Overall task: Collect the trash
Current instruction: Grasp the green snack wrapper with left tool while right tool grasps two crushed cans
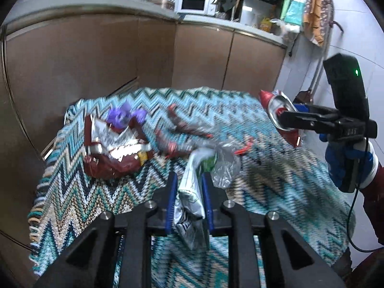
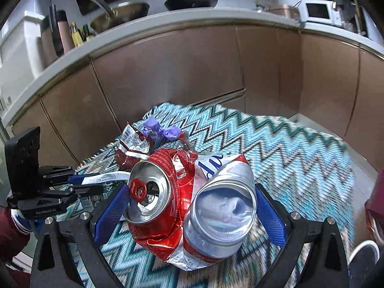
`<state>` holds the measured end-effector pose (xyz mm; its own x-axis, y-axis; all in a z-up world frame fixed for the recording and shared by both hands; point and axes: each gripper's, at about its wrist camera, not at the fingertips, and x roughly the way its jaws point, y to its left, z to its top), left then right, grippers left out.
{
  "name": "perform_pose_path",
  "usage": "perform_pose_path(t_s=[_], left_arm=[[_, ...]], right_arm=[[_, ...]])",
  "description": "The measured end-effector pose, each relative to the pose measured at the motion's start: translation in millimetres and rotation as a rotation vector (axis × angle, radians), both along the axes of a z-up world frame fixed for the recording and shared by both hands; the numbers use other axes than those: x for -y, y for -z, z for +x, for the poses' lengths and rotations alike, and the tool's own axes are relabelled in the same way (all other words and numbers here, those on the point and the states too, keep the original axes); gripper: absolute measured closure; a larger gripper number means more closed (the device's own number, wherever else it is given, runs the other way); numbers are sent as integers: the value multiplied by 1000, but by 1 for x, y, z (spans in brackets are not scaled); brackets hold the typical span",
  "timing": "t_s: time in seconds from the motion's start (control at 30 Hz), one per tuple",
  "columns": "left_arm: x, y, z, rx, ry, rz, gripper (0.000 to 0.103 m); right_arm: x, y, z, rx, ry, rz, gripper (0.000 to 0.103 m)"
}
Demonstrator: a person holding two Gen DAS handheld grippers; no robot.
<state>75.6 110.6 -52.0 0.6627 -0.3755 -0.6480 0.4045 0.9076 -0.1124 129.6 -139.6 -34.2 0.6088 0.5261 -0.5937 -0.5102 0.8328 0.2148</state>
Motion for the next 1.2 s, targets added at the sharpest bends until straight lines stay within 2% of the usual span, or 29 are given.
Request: perform_pose_path(t_s=[0.17,0.2,0.23,0.33,0.4,0.53,0.63,0.67,0.7,0.77,0.93,1.03,1.1,1.2], left_arm=[[24,-34,-14,55,33,12,84],[30,-39,-14,59,42,13,90],[39,-45,-15,63,55,22,103],[60,-56,-12,50,91,7,103],[77,-56,-9,49,111,52,103],[87,-47,-12,-32,168,37,103],[77,-36,-18,-96,137,37,97],[70,-30,-20,-117,108,39,88],[63,-25,-21,-141,81,36,70],[50,-9,-25,-212,21,7,56],[40,39,-39,-440,-77,-64,56],[46,64,-48,-557,-115,-172,55],[52,69,-48,-584,-134,-215,55],[66,69,-46,-559,-179,-186,58]], right_arm=[[49,-23,-37,56,83,48,2],[58,-26,-42,63,97,55,2],[68,-28,-47,70,113,60,2],[99,-29,-63,81,167,78,2],[118,-26,-70,77,202,84,2],[144,-14,-78,59,242,108,2],[153,-8,-80,48,257,121,2],[154,-6,-79,46,260,129,2],[154,-6,-79,45,260,135,2],[154,-4,-79,46,250,144,2],[148,-2,-79,43,207,141,2],[147,-1,-82,43,191,143,2],[150,0,-84,43,187,148,2],[156,1,-88,41,192,153,2]])
